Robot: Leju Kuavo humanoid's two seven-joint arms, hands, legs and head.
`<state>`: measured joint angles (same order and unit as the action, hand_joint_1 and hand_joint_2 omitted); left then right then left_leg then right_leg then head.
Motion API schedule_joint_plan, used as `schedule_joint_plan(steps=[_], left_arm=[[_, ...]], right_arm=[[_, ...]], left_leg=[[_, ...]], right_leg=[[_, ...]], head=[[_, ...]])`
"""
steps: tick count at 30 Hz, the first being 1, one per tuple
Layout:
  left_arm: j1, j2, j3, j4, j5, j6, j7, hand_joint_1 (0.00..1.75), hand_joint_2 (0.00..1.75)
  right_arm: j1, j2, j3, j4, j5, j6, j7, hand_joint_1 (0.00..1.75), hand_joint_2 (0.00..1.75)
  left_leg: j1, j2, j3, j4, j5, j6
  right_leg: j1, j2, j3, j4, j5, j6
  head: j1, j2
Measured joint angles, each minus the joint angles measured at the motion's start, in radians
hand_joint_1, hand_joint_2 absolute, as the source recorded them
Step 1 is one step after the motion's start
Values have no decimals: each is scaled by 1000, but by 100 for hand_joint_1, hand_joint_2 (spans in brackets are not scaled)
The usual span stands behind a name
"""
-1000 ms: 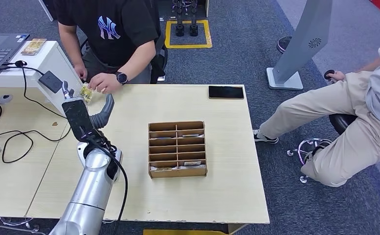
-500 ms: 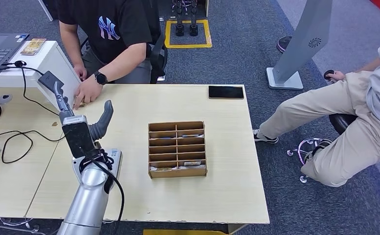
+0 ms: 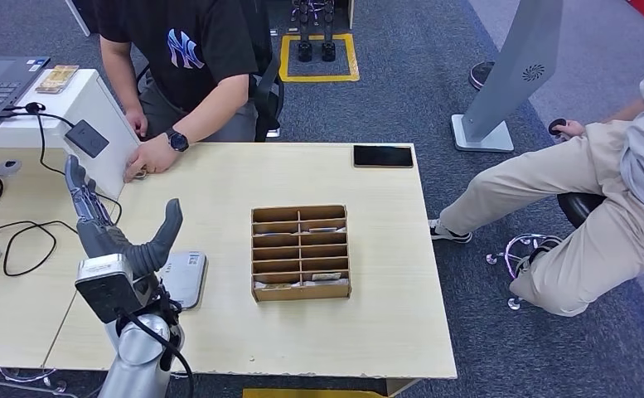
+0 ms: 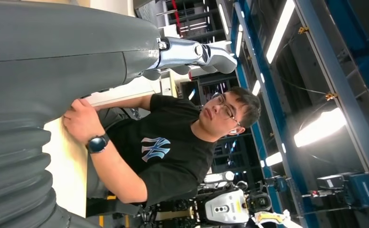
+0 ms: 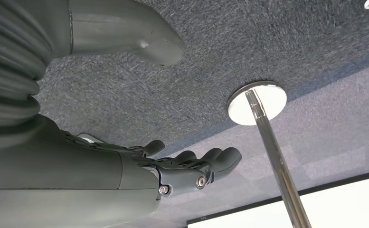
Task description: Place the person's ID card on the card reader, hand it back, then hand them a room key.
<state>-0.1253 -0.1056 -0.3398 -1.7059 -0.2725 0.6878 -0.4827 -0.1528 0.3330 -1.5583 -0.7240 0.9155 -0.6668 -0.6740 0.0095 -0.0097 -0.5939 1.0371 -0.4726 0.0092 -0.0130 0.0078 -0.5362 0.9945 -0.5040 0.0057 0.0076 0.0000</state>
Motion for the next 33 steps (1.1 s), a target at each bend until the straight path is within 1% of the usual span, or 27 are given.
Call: schedule_joint_plan(steps=[4,10,13,15,18,21,25,30,33], left_arm=[[17,12,-11,-21,28,-21,-18,0,175],[79,41,-57,-71,54,-55,-71,0,175],[120,62,-90,-107,7,-61,-121,0,175],[139,84,-120,-123,-84,-83,-131,0,175],[152,132,-187,-131,-303,-128,-91,0,175],[155,170,-247,-129,-443,-157,-41,0,175],[139,209,-301,-116,-553,-202,21,0,175],[100,249,-367,-94,-632,-259,80,0,175],[76,266,-394,-82,-671,-275,108,0,175]], right_arm=[[1,0,0,-1,-2,0,2,0,175],[4,0,0,-8,-18,0,3,0,175],[8,0,0,-10,-18,0,4,0,175],[11,0,0,-11,-16,0,4,0,175],[12,0,0,-11,-12,0,4,0,175],[13,0,0,-11,-11,0,5,0,175],[14,0,0,-11,0,0,10,0,175],[15,0,0,-11,6,0,11,0,175],[15,0,0,-12,11,0,12,0,175]], left_leg=[[0,0,0,0,0,0],[0,0,0,0,0,0],[0,1,0,0,-1,0],[0,1,0,0,-1,0],[0,1,0,0,-1,0],[0,1,0,0,-1,0],[0,1,0,0,-1,0],[0,1,0,0,-1,0],[0,1,0,0,-1,0]], right_leg=[[0,0,0,0,0,0],[0,1,-1,0,0,0],[0,1,-1,0,0,0],[0,1,-1,0,0,0],[0,1,-1,0,0,0],[0,1,-1,0,0,0],[0,1,-1,0,0,0],[0,1,-2,0,0,0],[0,1,-2,0,0,0]], head=[[0,0],[0,0],[0,0],[0,0],[0,0],[0,0],[0,0],[0,0],[0,0]])
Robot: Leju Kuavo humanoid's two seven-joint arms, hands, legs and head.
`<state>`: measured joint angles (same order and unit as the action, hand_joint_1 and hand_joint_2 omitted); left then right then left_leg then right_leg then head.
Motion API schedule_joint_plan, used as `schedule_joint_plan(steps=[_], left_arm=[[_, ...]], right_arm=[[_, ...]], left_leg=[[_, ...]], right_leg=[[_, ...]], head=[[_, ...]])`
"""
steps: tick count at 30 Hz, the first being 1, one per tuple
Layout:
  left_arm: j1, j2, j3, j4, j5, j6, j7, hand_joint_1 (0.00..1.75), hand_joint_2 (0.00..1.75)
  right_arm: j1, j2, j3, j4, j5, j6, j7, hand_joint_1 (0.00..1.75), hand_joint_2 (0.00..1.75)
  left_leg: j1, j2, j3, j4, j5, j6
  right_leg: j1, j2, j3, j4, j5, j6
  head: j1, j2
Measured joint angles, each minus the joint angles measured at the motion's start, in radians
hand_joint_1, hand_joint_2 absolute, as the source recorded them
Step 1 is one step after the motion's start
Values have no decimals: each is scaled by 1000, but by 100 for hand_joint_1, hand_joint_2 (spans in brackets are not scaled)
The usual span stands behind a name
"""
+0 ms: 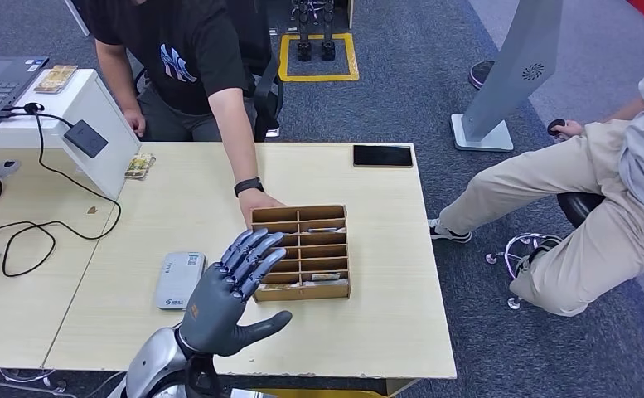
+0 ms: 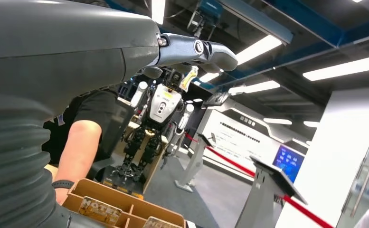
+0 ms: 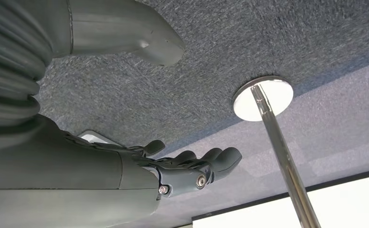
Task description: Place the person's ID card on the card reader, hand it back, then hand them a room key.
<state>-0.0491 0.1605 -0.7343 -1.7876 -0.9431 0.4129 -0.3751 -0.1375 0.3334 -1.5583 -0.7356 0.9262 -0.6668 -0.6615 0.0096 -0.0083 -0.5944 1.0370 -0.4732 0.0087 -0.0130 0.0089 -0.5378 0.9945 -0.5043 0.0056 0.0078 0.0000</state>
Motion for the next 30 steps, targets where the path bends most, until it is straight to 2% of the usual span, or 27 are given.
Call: schedule_joint_plan(steps=[6,13,23,30], left_arm=[[-23,17,-30,18,-23,-10,19,0,175],[-51,24,-49,51,-126,-40,99,0,175],[-95,23,-77,151,-406,-68,282,0,175],[-108,16,-88,226,-529,-97,387,0,175]], right_arm=[[1,0,0,-1,8,0,1,0,175],[3,0,0,-5,14,0,4,0,175],[5,0,0,-5,31,0,20,0,175],[5,0,0,-5,32,0,33,0,175]], left_leg=[[0,0,0,0,0,0],[0,0,0,0,0,0],[0,0,0,0,0,0],[0,1,0,0,0,0]], right_leg=[[0,0,0,0,0,0],[0,0,0,0,0,0],[0,0,0,0,0,0],[0,0,-1,0,0,0]], head=[[0,0],[0,0],[0,0],[0,0]])
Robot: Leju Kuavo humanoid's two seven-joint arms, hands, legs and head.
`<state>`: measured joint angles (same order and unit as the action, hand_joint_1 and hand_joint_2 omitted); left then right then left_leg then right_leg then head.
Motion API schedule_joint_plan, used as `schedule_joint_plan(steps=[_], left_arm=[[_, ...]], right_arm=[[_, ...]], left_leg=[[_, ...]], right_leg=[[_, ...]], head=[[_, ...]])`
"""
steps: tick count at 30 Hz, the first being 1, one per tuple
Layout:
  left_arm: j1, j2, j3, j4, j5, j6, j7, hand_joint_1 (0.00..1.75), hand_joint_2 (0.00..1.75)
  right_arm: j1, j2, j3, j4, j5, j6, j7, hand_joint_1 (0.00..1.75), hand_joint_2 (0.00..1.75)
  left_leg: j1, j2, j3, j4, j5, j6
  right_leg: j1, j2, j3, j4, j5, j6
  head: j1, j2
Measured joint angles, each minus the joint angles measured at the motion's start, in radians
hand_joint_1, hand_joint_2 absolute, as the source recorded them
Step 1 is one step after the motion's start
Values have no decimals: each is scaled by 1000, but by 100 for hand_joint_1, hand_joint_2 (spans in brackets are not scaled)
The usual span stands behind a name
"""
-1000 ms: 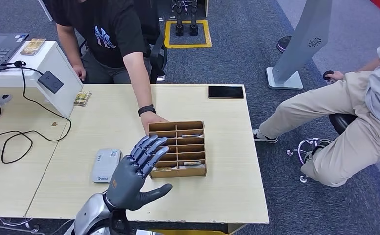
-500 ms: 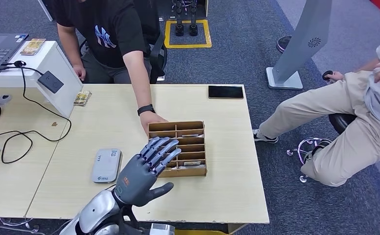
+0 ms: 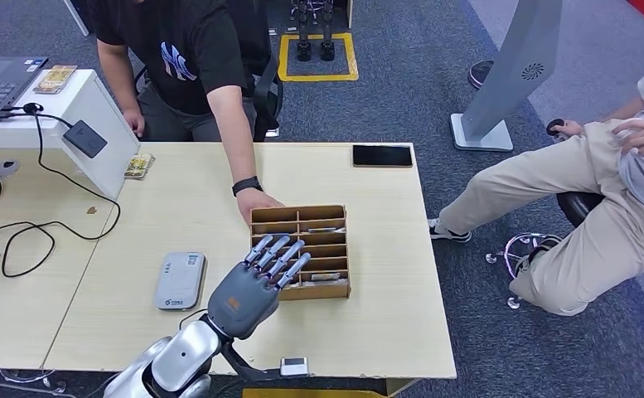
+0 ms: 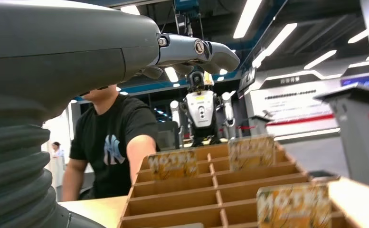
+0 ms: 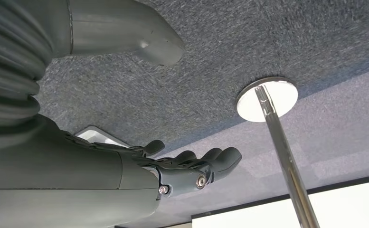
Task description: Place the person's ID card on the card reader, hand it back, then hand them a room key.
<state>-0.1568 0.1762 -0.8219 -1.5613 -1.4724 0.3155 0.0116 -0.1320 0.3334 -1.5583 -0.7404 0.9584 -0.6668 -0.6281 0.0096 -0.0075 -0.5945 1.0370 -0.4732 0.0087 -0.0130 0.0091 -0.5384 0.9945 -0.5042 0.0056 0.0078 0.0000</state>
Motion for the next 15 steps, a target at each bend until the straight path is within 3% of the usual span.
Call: schedule_joint_plan(steps=[9,15], left_arm=[[-1,-25,-1,61,-83,-59,122,0,175],[-1,-43,-1,81,-89,-85,156,0,175]], right_arm=[[8,0,0,-10,-4,0,24,0,175],[17,0,0,-19,-7,0,36,0,175]], left_leg=[[0,0,0,0,0,0],[0,0,0,0,0,0]], right_leg=[[0,0,0,0,0,0],[0,0,0,0,0,0]], head=[[0,0],[0,0]])
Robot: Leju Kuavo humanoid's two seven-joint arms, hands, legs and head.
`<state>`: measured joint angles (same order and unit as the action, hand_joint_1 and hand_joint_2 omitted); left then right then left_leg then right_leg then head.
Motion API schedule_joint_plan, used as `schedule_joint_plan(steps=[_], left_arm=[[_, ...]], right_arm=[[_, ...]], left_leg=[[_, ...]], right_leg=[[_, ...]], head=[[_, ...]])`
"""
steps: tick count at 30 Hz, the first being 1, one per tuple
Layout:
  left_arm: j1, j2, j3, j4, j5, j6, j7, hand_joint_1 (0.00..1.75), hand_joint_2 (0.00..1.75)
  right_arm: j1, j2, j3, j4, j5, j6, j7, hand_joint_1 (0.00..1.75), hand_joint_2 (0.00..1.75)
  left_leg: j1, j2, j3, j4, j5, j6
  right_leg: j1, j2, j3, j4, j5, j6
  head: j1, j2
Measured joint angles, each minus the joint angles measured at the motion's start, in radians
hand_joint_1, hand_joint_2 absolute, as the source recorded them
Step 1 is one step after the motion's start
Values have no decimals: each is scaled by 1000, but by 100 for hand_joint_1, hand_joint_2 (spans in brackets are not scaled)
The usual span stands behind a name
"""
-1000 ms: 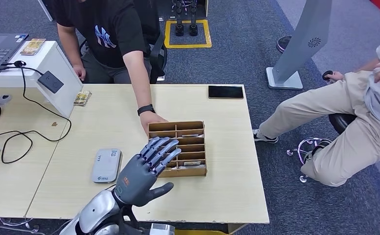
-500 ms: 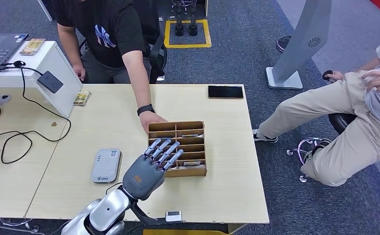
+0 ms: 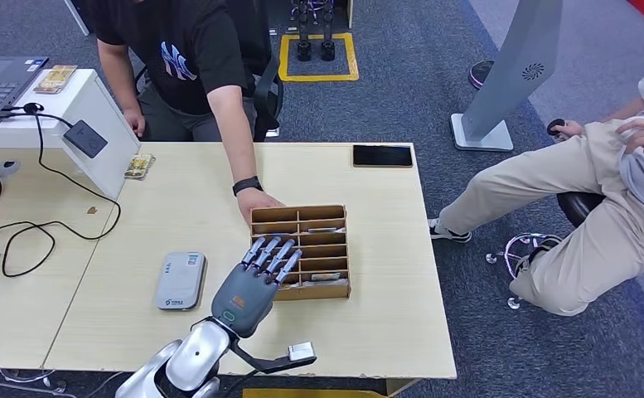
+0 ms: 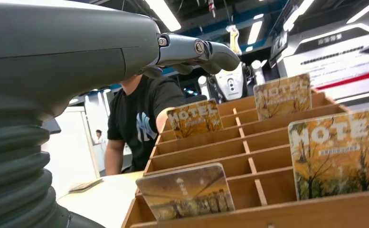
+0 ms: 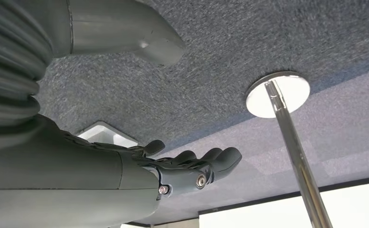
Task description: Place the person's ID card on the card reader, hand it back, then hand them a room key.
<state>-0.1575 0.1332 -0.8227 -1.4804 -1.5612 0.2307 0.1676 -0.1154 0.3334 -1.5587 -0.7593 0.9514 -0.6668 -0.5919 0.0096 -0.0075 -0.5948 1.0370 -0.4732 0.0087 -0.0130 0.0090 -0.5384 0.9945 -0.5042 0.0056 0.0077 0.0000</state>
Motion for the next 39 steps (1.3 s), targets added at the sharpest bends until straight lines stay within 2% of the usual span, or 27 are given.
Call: schedule_joint_plan(steps=[7,11,17,24,39], left_arm=[[0,-14,0,2,0,-16,9,1,175],[0,-18,0,3,8,-28,-2,175,175],[-2,-18,0,24,54,-86,-54,175,175],[-16,-15,-8,68,71,-109,-83,175,175],[-44,-20,-20,126,101,-106,-72,175,175]], right_arm=[[8,0,0,-6,-1,0,3,0,175],[10,0,0,-6,0,0,2,0,175],[11,0,0,-7,0,0,1,0,175],[11,0,0,-7,1,0,-3,0,175],[11,0,0,-7,6,0,-18,0,175]], left_leg=[[0,0,0,0,0,0],[0,0,0,0,0,0],[0,0,0,0,0,0],[0,0,0,0,0,0],[0,-1,5,0,0,0]], right_leg=[[0,0,0,0,0,0],[0,0,0,0,0,0],[0,0,0,0,0,0],[0,0,0,0,0,0],[0,-1,6,0,0,0]], head=[[0,0],[0,0],[0,0],[0,0],[0,0]])
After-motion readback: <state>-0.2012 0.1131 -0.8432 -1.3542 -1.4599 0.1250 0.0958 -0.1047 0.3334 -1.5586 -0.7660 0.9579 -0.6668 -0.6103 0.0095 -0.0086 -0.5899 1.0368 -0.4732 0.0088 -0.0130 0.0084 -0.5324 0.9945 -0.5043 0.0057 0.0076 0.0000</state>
